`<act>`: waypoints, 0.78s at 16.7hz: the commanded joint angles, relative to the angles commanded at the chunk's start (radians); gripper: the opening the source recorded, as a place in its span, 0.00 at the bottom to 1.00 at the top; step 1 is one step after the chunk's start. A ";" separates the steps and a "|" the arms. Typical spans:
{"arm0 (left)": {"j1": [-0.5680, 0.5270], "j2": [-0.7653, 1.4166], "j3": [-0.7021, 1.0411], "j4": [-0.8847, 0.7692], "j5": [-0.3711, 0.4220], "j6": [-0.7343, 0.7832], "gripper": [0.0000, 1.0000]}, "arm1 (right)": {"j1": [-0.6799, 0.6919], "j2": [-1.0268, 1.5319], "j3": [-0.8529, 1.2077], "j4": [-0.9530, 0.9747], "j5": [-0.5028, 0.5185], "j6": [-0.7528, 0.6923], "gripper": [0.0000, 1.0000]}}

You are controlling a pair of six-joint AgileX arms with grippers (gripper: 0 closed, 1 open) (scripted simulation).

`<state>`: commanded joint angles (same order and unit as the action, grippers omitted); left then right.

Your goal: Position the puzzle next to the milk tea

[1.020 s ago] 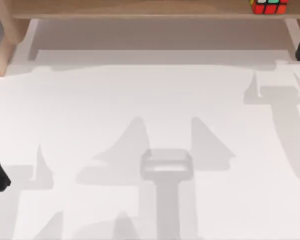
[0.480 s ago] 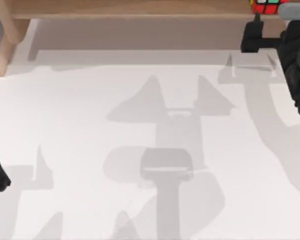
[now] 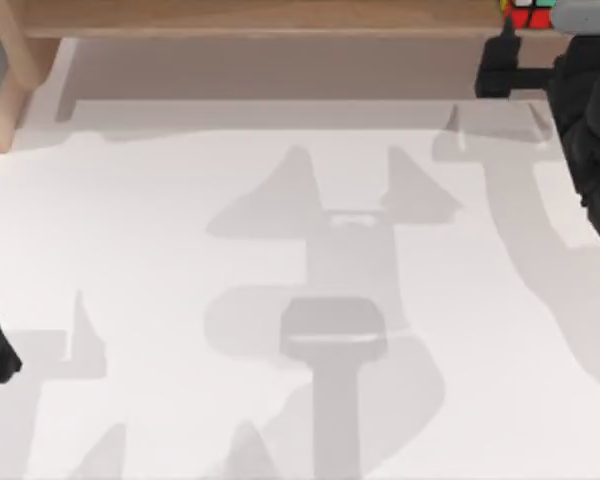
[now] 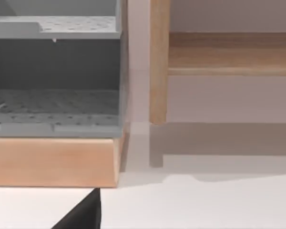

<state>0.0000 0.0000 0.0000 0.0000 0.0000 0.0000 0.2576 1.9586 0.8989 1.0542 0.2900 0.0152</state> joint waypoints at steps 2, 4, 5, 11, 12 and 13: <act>0.000 0.000 0.000 0.000 0.000 0.000 1.00 | -0.006 0.032 0.051 -0.018 -0.006 0.000 1.00; 0.000 0.000 0.000 0.000 0.000 0.000 1.00 | -0.016 0.074 0.120 -0.044 -0.015 -0.001 1.00; 0.000 0.000 0.000 0.000 0.000 0.000 1.00 | -0.021 0.096 0.156 -0.059 -0.020 -0.001 1.00; 0.000 0.000 0.000 0.000 0.000 0.000 1.00 | -0.036 0.159 0.261 -0.100 -0.034 -0.001 1.00; 0.000 0.000 0.000 0.000 0.000 0.000 1.00 | -0.036 0.159 0.261 -0.100 -0.034 -0.001 1.00; 0.000 0.000 0.000 0.000 0.000 0.000 1.00 | -0.036 0.159 0.261 -0.100 -0.034 -0.001 1.00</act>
<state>0.0000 0.0000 0.0000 0.0000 0.0000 0.0000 0.2220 2.1174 1.1595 0.9545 0.2562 0.0137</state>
